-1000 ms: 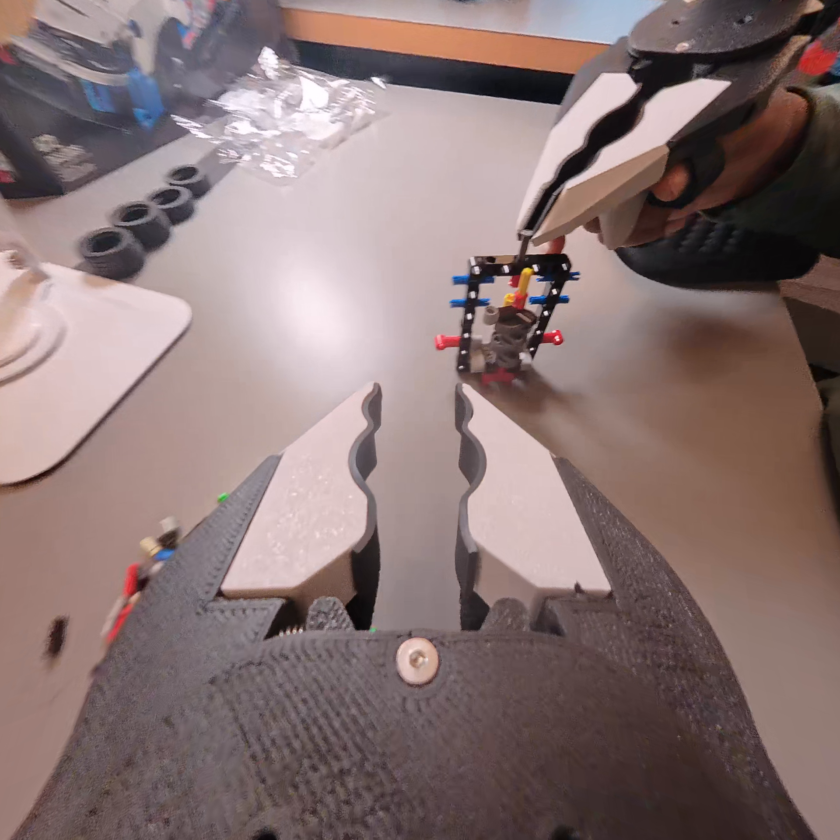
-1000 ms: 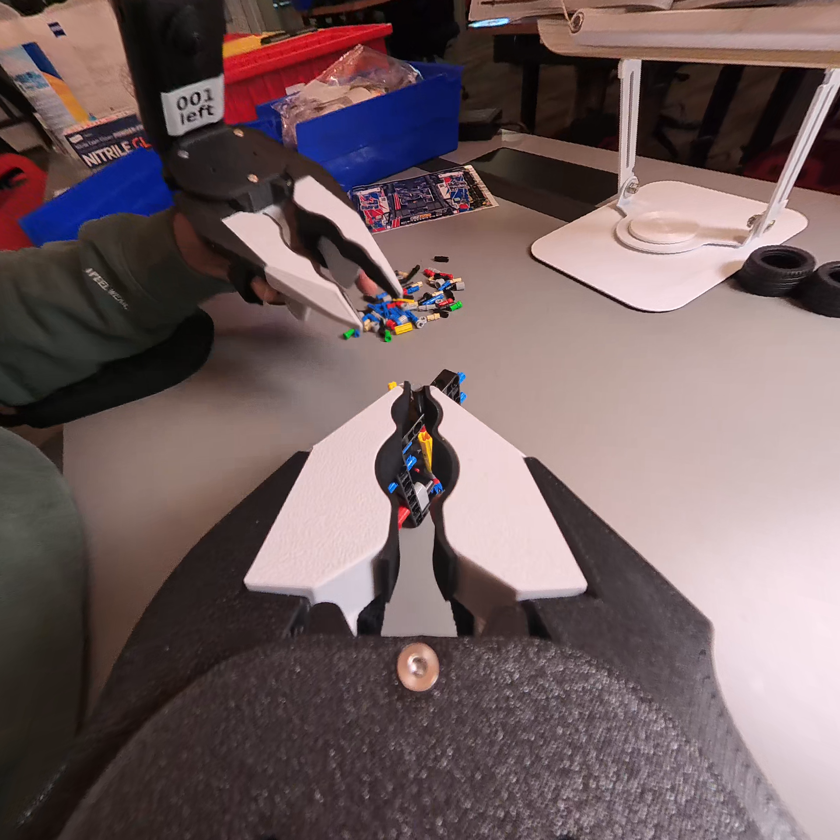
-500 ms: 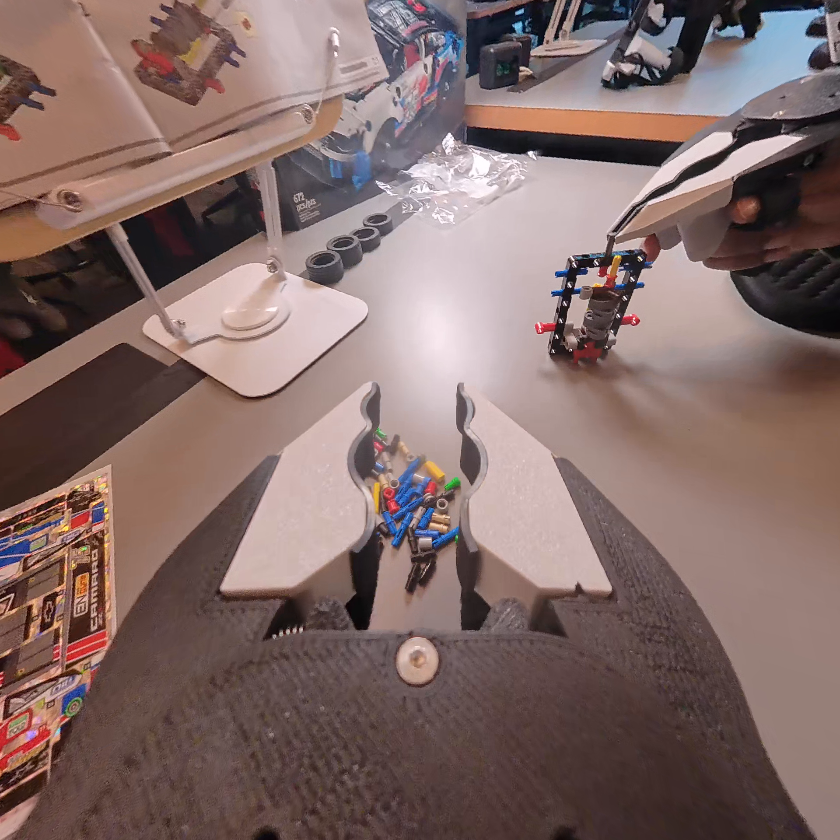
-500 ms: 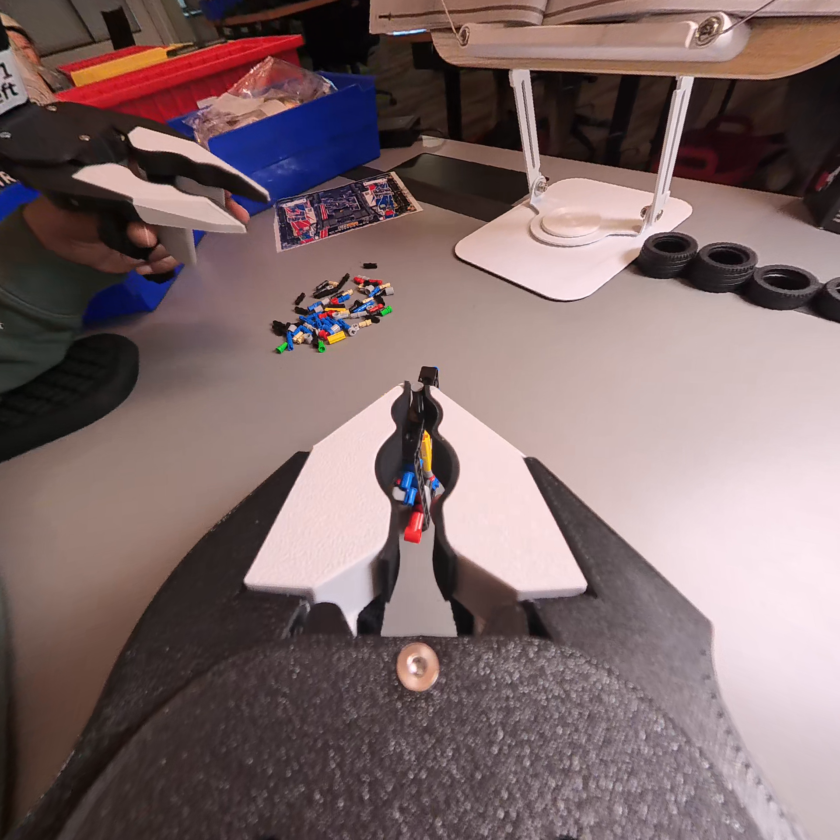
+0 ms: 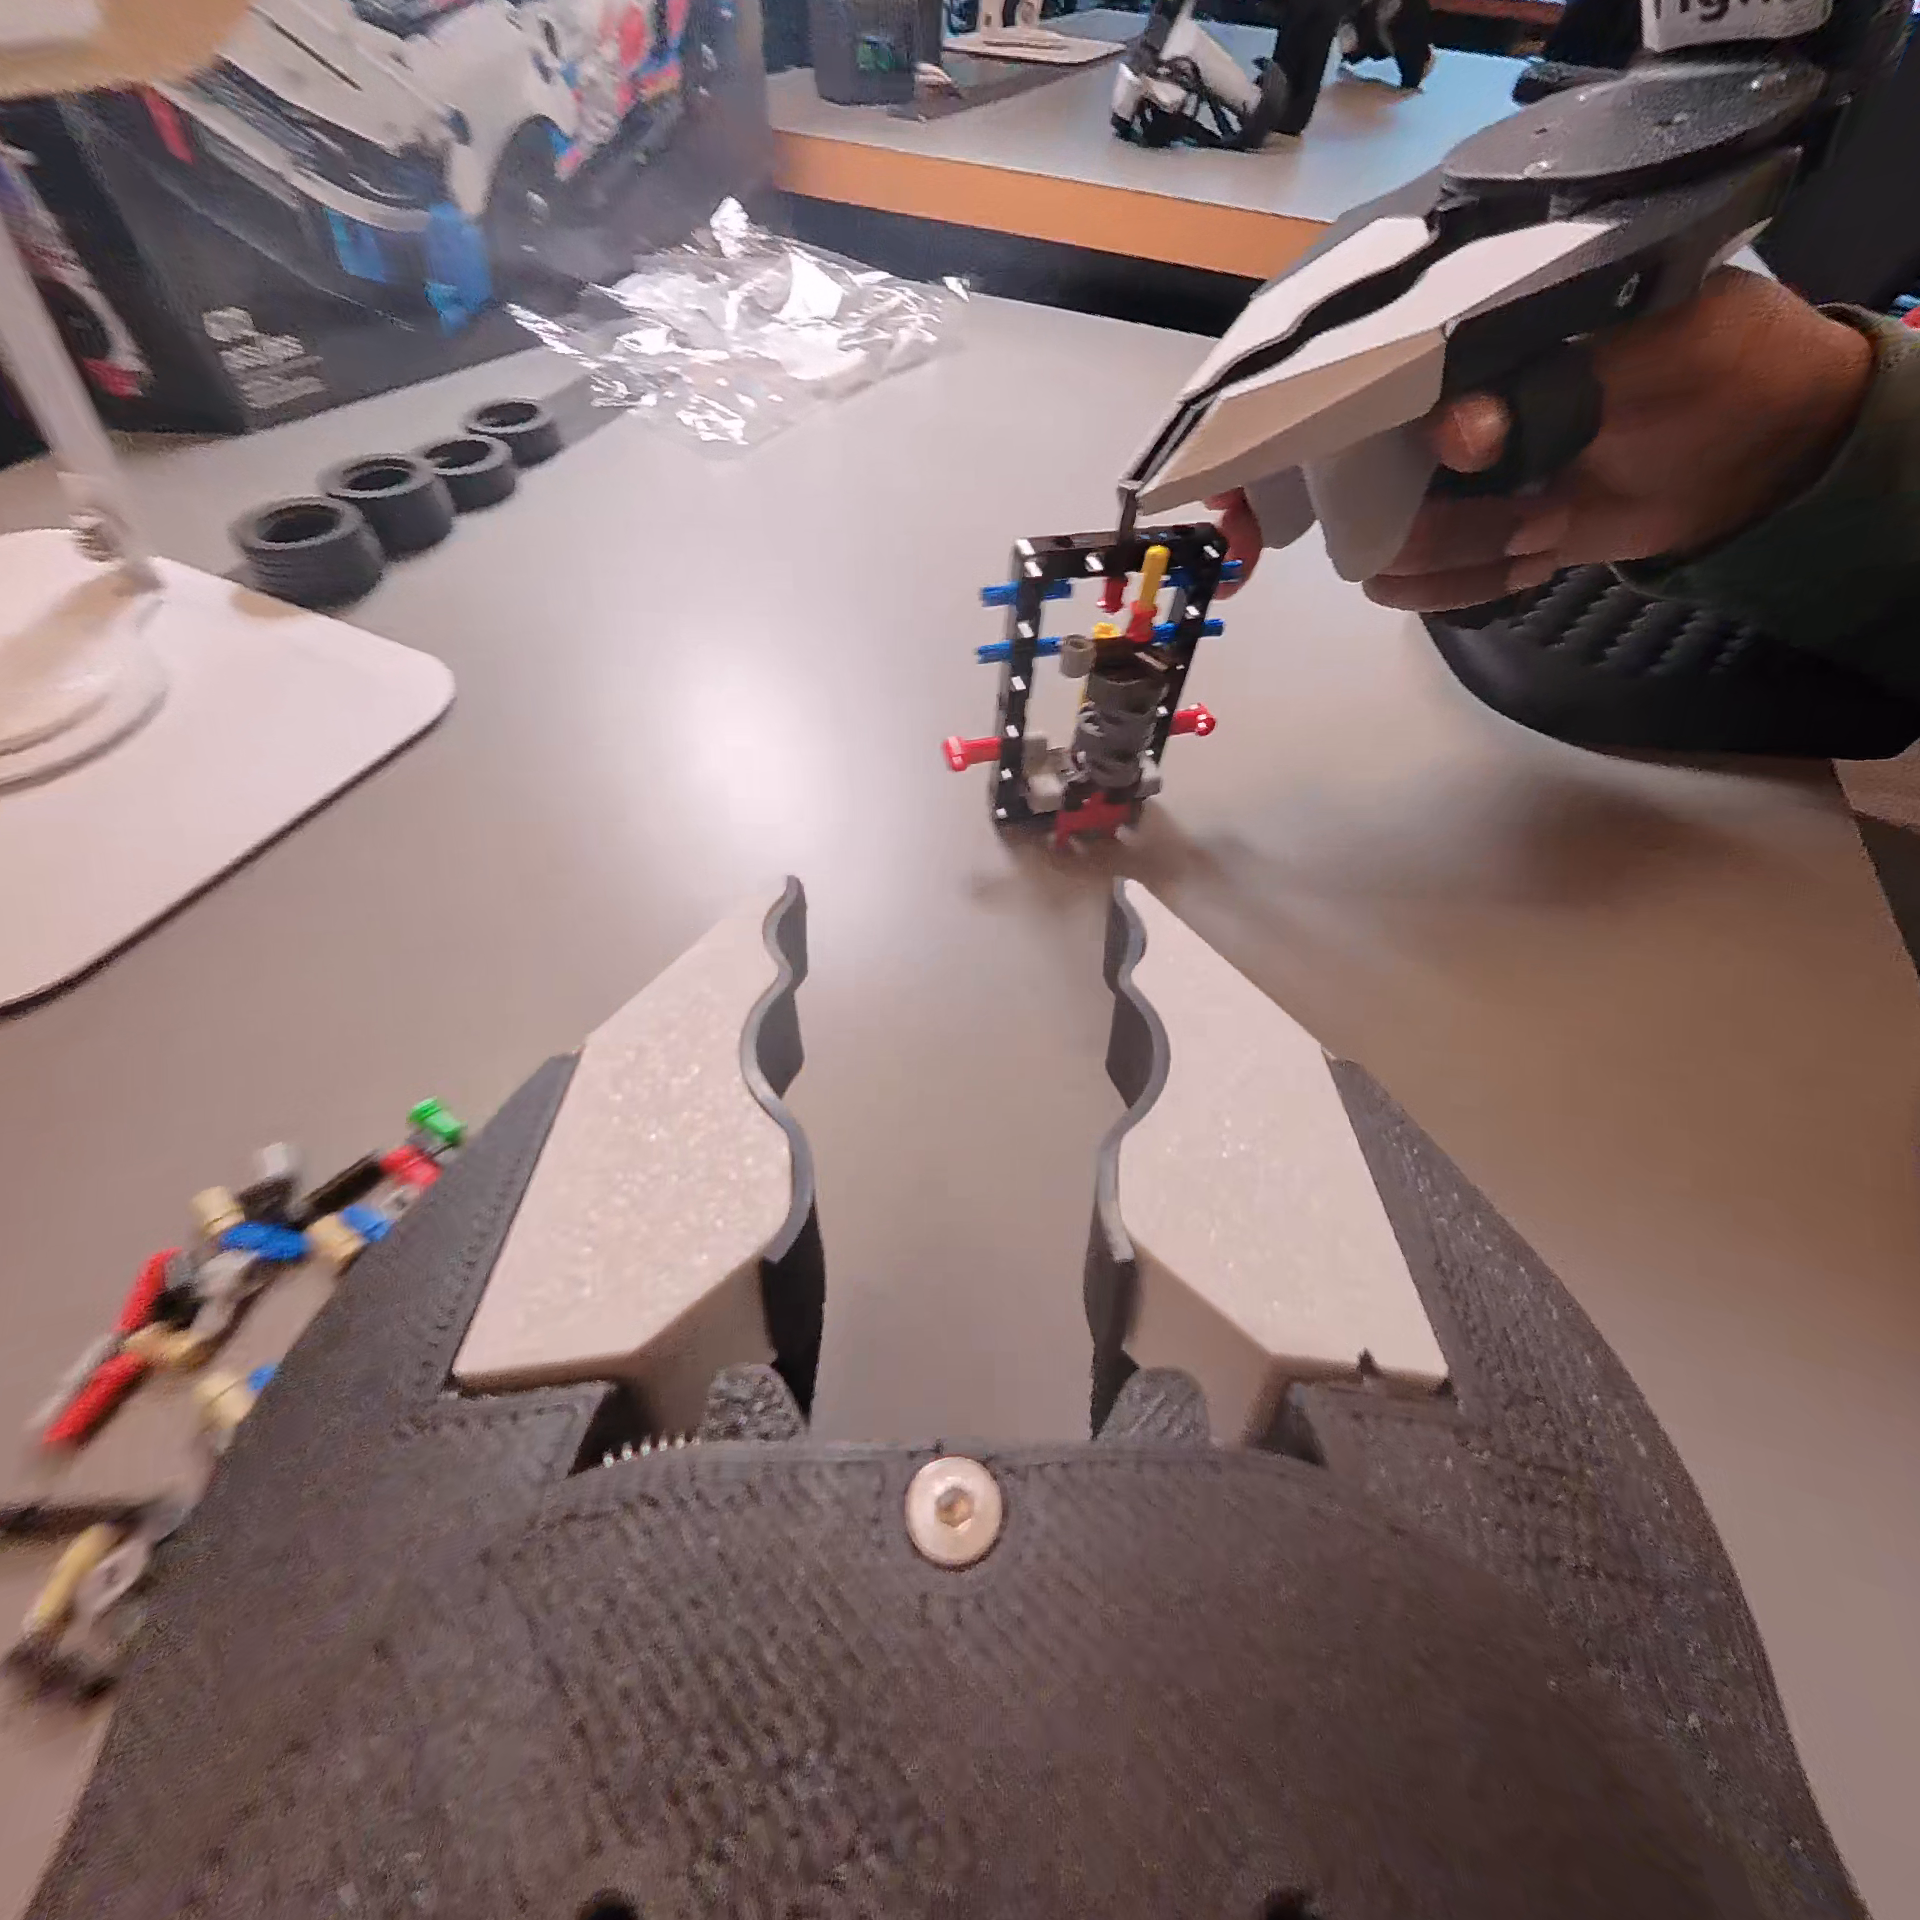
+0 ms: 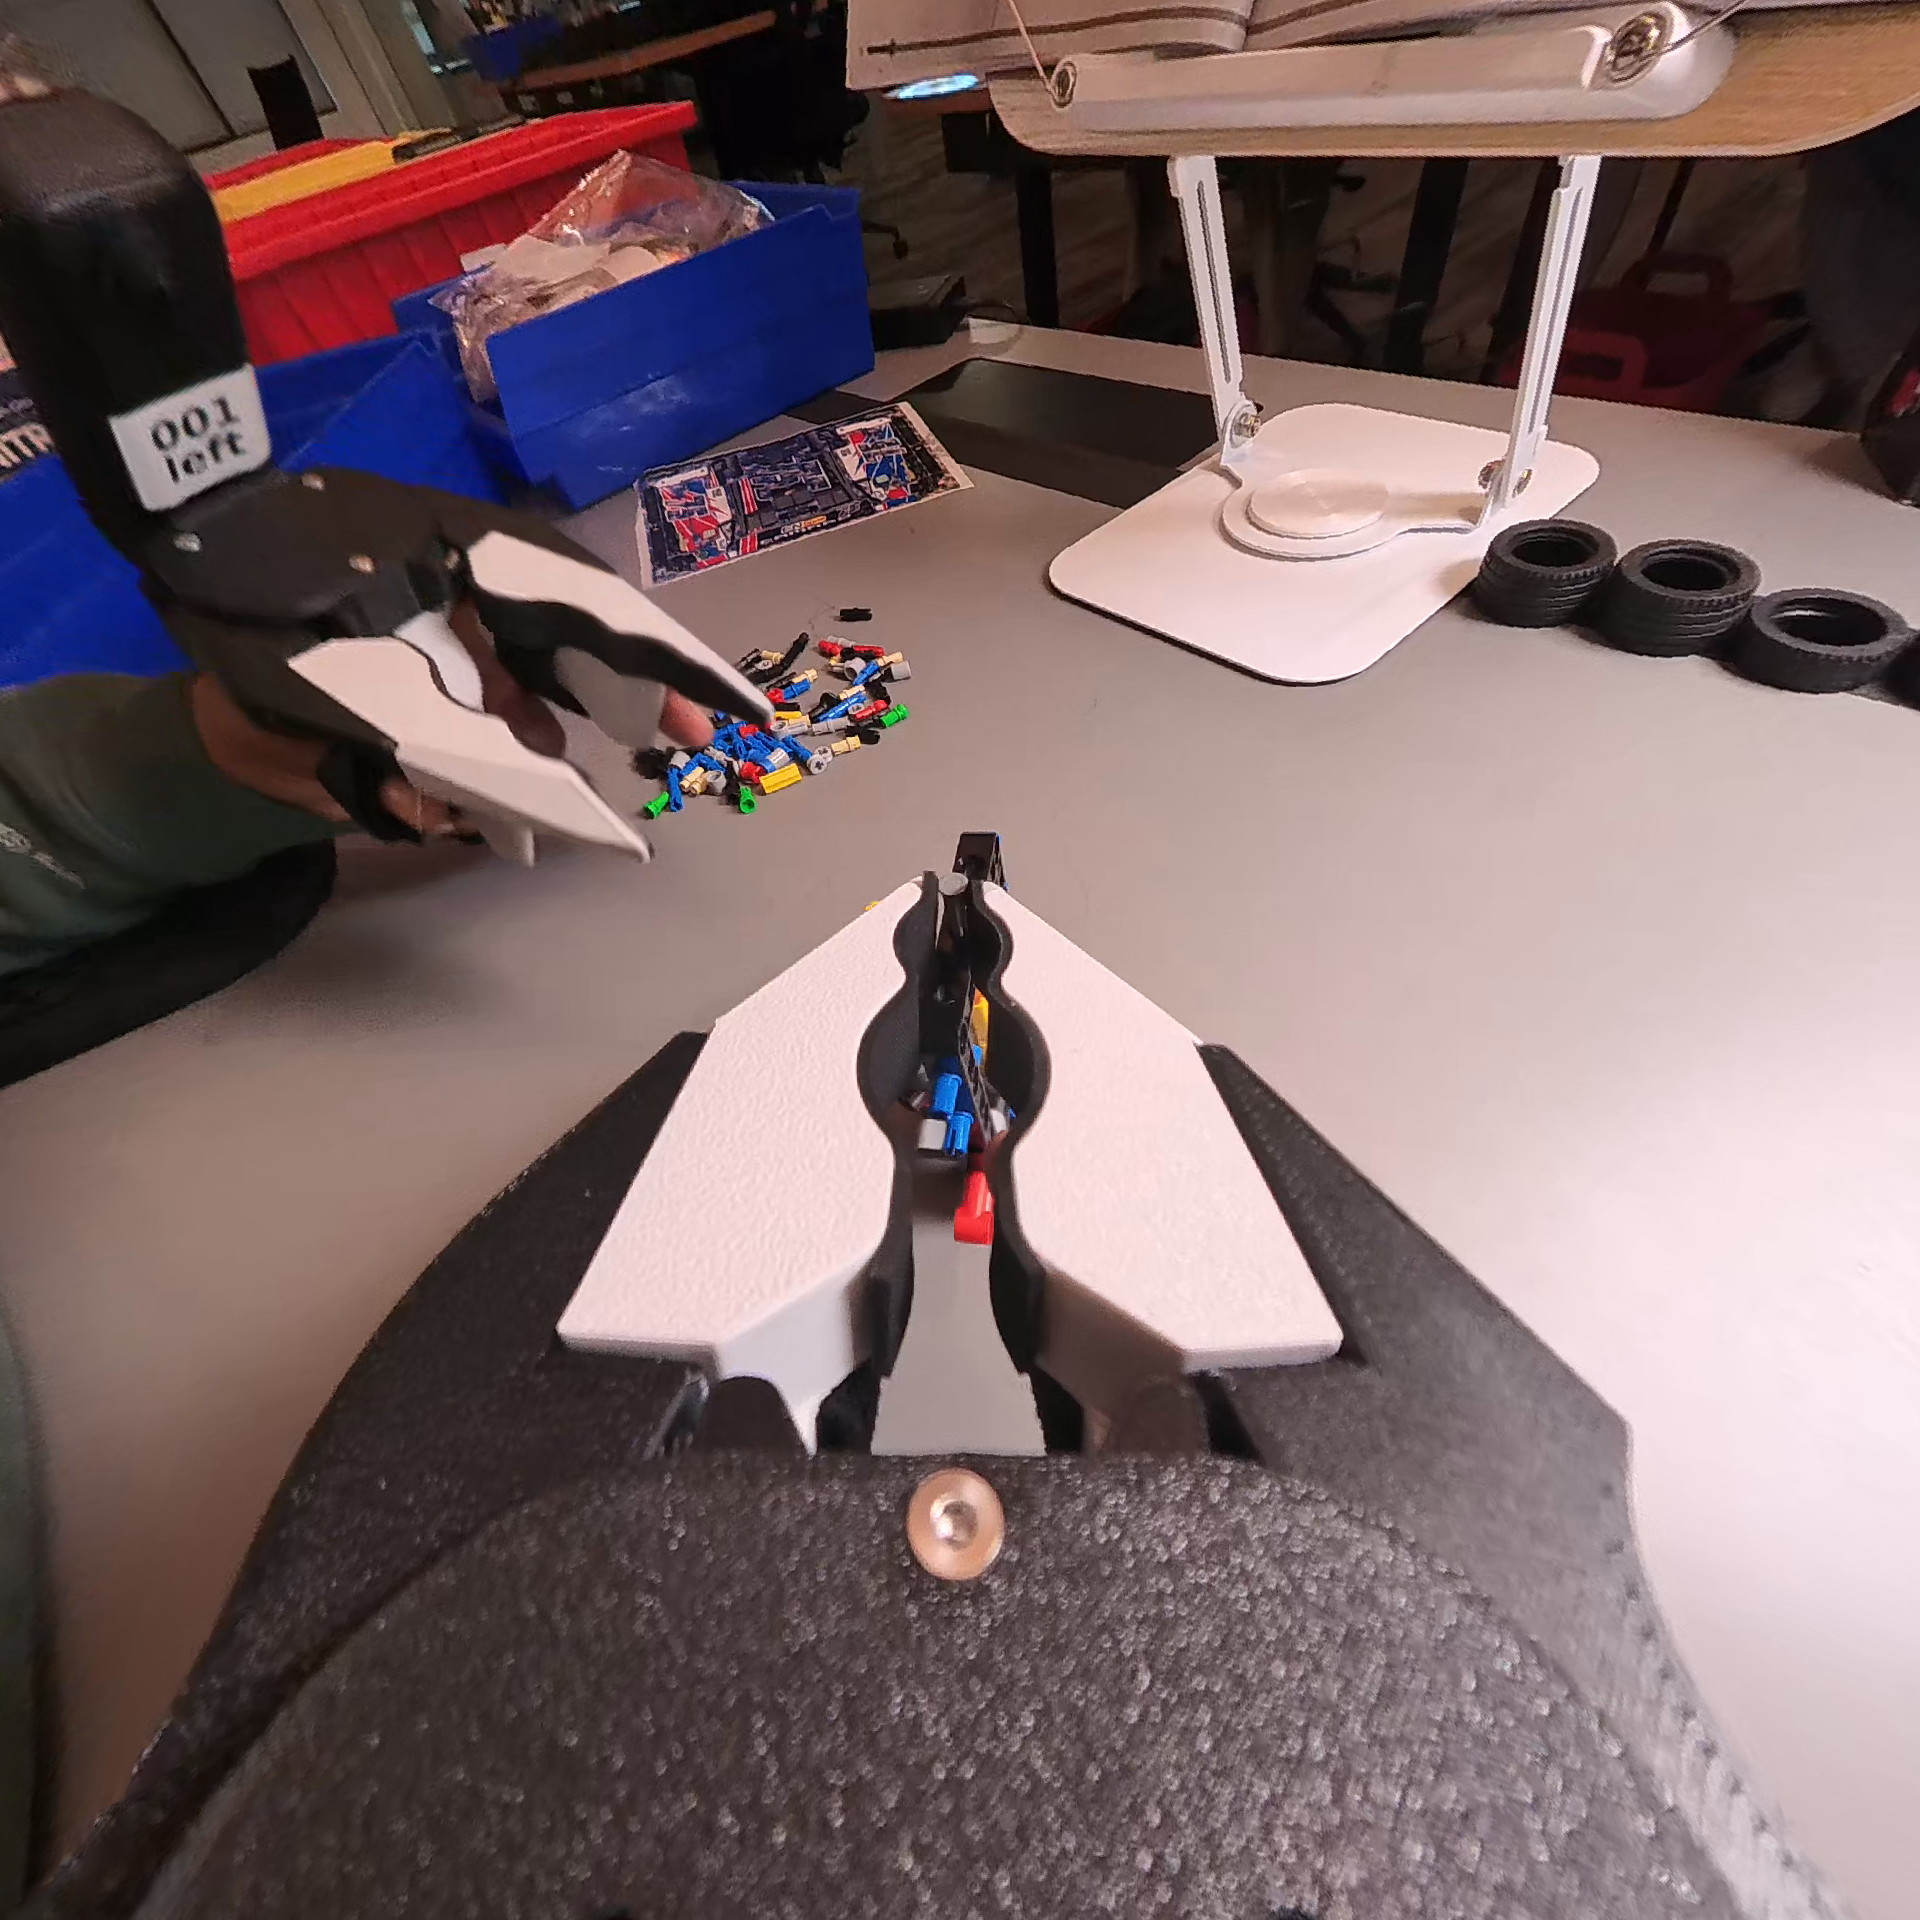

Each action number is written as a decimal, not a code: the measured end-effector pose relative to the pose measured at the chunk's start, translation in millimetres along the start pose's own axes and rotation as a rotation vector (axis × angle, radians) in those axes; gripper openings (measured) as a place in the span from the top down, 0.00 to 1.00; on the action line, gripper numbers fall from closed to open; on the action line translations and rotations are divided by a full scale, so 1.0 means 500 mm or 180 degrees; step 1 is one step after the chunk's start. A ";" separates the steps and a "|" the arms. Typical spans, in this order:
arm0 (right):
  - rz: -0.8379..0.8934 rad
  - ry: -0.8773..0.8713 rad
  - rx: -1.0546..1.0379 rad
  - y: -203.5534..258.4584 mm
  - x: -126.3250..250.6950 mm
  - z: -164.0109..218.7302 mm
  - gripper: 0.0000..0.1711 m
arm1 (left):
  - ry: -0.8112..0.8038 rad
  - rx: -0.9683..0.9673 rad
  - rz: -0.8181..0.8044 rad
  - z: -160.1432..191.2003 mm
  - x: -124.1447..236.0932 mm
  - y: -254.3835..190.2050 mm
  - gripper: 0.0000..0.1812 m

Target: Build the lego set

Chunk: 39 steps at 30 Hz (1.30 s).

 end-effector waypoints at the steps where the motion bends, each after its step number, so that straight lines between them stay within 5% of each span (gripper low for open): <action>1: 0.0000 -0.0009 -0.0031 0.001 -0.001 0.000 0.98 | 0.0032 -0.0001 0.0031 0.001 -0.020 -0.009 0.67; 10: -0.0006 -0.0137 -0.0175 0.011 -0.009 0.004 0.98 | 0.0237 0.0062 0.0063 -0.002 -0.155 -0.039 0.46; 15: -0.0020 -0.0174 -0.0167 0.017 -0.013 0.005 0.98 | 0.0312 0.0023 0.0083 -0.008 -0.188 -0.053 0.43; 21: -0.0036 -0.0216 -0.0101 0.032 -0.019 0.007 0.98 | 0.0366 -0.0131 0.0208 -0.006 -0.192 -0.059 0.64; 39: -0.0299 -0.0291 0.0214 0.052 -0.021 0.011 0.98 | 0.0397 -0.0285 0.0946 0.005 -0.157 -0.051 0.66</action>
Point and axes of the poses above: each gripper's, where its closed fingertips meet, x back along the fingers, z out of its underside, y = z × x across the jaws, the point moved 6 cm from there along x, back along the fingers, and after that the axes turned 2 degrees about -y, right-handed, at the moved point
